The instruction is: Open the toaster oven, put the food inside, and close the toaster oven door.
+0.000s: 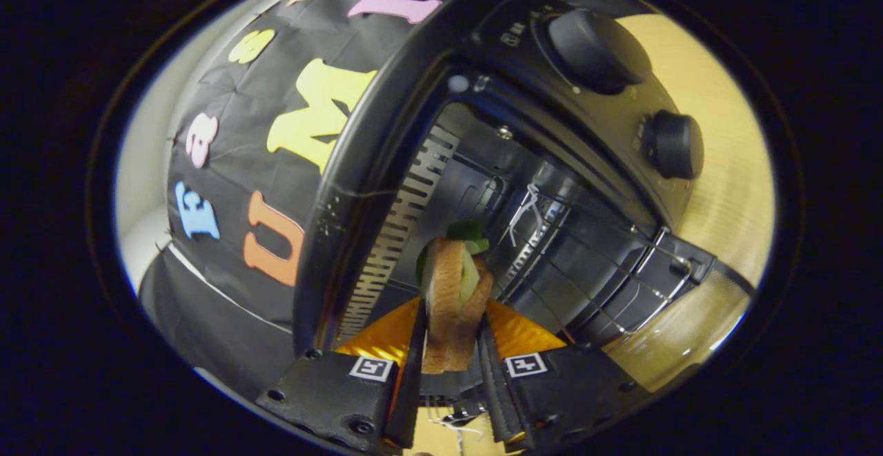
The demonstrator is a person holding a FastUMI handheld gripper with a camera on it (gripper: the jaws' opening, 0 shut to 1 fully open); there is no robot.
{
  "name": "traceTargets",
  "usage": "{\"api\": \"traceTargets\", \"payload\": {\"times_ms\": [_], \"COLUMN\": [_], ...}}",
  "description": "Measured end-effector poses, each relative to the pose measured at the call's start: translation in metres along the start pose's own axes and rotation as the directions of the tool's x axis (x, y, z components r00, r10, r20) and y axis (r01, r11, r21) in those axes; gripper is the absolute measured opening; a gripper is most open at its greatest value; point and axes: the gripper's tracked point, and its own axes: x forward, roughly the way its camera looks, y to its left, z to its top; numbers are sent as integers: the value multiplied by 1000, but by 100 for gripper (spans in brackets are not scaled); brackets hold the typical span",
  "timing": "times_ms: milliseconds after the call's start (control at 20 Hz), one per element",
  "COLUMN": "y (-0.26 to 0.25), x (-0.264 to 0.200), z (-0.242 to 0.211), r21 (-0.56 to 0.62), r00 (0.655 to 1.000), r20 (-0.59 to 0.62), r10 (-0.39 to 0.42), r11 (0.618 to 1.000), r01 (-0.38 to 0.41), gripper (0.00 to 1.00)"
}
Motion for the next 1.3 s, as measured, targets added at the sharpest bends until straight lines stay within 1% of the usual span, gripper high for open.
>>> {"api": "traceTargets", "payload": {"times_ms": [50,100,200,250,350,400,500,550,700,750,800,850,900,950,1000,1100,1200,1300], "y": [-5,-7,-4,1,2,2,3,1,-2,-1,1,4,0,-1,2,-1,0,0], "x": [0,-2,1,4,5,12,6,5,1,1,1,-1,-3,-6,-9,-13,-18,-22], "z": [-1,-4,-9,-13,-16,-16,-12,-13,-15,-15,-13,-14,-11,-8,-5,-4,1,7], "r21": [-101,-174,-286,-345,-459,-489,-533,-560,-648,-667,-668,-656,-655,-652,-643,-617,-594,-587], "r00": [999,999,997,997,995,994,992,992,987,987,989,990,987,990,992,993,996,998], "r20": [-8,-16,-18,-27,-17,-6,-8,-13,-28,-25,-18,-19,-12,-9,-12,-22,-15,-6], "r10": [-32,-48,-70,-72,-99,-110,-123,-125,-161,-157,-150,-140,-157,-141,-123,-115,-89,-69], "r11": [994,984,956,937,885,867,840,823,754,738,737,749,748,751,761,783,802,808], "r01": [31,44,62,59,80,93,99,97,105,101,100,93,111,102,86,77,62,52], "gripper": [50,54,58,62,72,74,77,78,78,81,82,82,88,93,96,98,99,99]}}
